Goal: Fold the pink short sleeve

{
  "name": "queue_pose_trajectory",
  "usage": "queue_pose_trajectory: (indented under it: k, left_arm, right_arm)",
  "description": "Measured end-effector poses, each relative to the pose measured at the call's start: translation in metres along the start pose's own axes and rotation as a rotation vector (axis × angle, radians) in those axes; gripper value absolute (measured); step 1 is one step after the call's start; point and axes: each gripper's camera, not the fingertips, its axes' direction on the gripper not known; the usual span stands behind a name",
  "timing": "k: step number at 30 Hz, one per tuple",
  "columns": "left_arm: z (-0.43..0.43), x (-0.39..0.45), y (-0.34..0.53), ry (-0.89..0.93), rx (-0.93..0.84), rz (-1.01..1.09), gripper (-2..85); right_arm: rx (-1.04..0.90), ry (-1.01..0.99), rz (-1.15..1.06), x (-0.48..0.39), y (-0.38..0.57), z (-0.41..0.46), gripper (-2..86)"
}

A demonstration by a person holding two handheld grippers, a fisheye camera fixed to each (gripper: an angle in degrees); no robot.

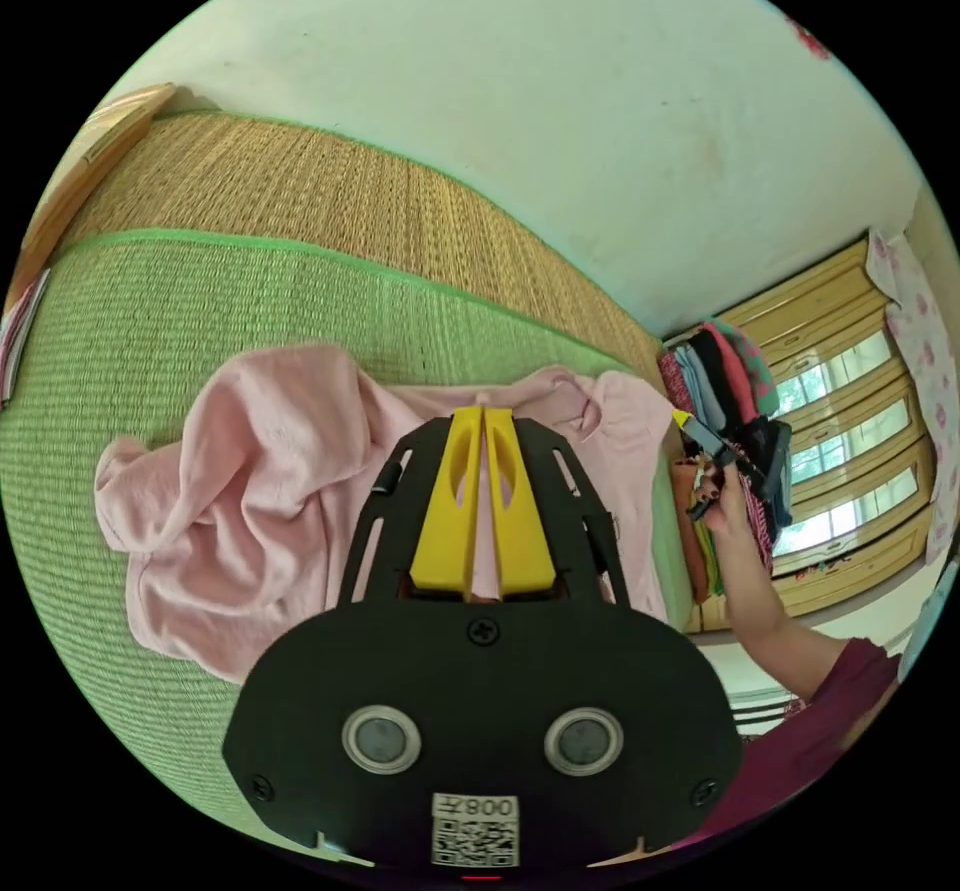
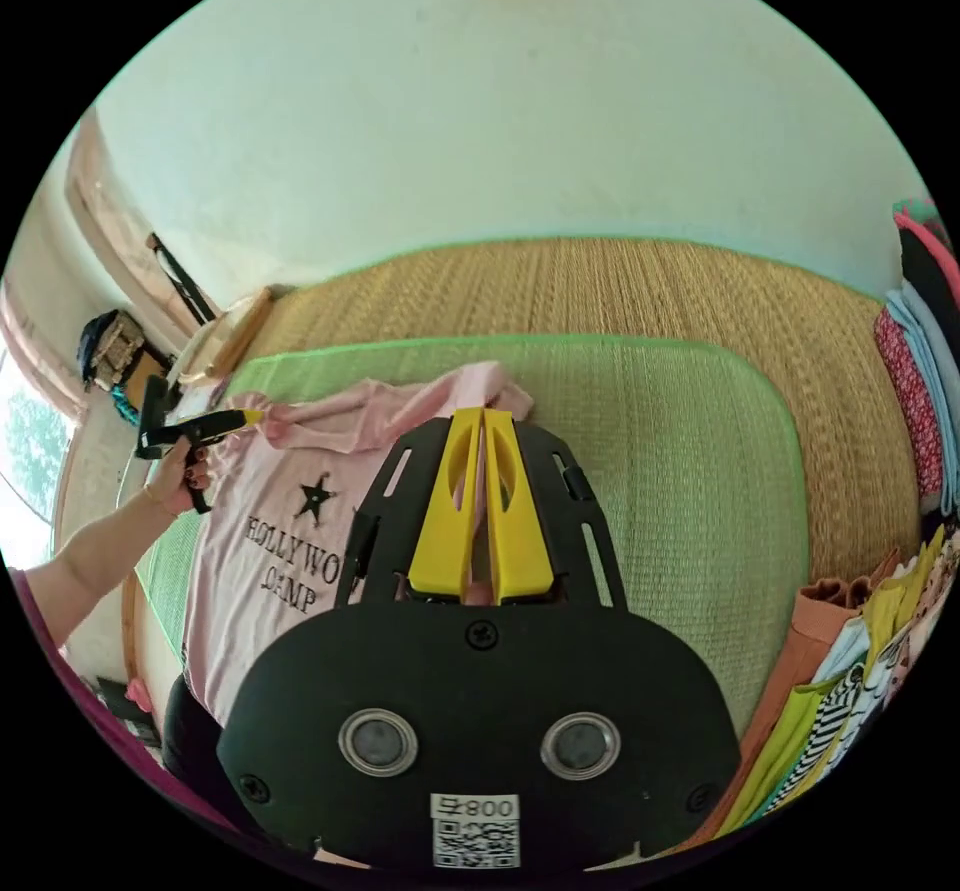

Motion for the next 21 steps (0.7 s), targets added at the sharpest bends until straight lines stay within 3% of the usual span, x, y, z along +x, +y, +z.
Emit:
queue_pose_trajectory:
  k: [8,14,18,21]
  left_arm:
    - [-0.014,0.003,0.003,-0.092,0.122,0.011,3.6]
    - [-0.049,-0.023,0.062,-0.356,0.118,-0.076,8.0]
    - [-0.025,-0.029,0.079,-0.415,-0.044,-0.133,4.0]
    - [-0.032,-0.001,0.091,-0.439,0.033,-0.079,2.2]
  right_arm:
    - [-0.034,0.04,0.032,-0.011,-0.004,0.012,-0.4]
    - [-0.071,0.052,0.087,-0.007,0.028,0.035,-0.4]
    - [-0.08,0.055,0.12,-0.012,0.033,0.042,-0.4]
    - [-0.085,0.066,0.106,-0.022,0.03,0.04,-0.4]
